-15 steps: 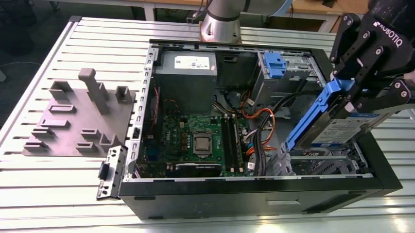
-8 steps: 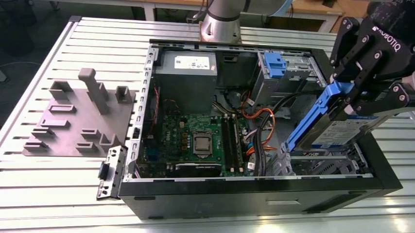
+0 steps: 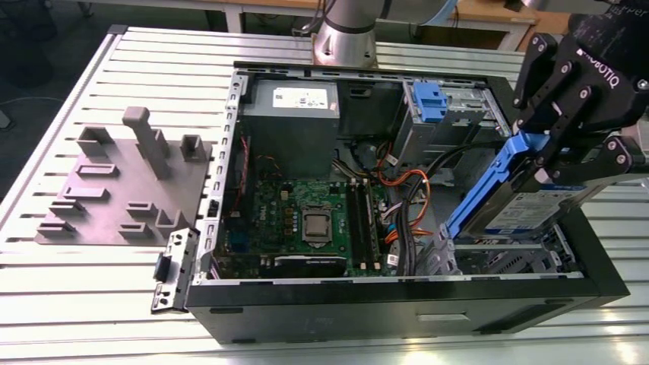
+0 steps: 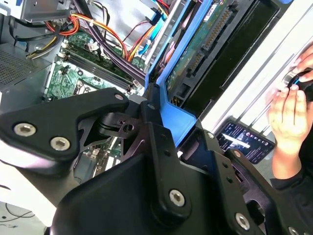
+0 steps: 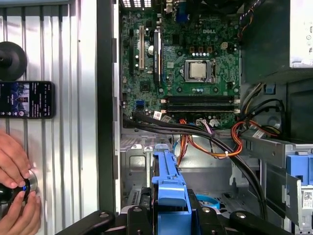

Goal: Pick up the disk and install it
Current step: 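Insert the disk into the insertion slot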

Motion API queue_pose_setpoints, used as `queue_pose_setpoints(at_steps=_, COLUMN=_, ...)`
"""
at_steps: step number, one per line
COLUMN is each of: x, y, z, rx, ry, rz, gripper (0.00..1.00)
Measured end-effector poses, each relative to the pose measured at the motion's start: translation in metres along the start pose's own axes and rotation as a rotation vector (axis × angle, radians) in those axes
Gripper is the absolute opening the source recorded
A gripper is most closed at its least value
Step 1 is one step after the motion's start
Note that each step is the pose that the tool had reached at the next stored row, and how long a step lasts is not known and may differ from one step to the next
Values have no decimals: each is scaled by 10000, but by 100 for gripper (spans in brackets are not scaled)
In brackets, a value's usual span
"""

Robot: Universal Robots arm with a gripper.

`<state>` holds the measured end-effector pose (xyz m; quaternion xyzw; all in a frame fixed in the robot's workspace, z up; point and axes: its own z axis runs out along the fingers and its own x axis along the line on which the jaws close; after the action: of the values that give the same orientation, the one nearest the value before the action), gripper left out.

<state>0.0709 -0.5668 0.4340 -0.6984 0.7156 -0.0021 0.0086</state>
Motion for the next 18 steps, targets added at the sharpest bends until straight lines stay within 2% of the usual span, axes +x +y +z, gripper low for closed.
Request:
queue_pose_setpoints(at_steps=9, x=0, y=-2, z=71, rx=0, ry=-1, rz=0, gripper=37)
queue_pose_setpoints(at_steps=18, x=1, y=-3, z=76, rx=1, ry=14, rz=-1, gripper=37)
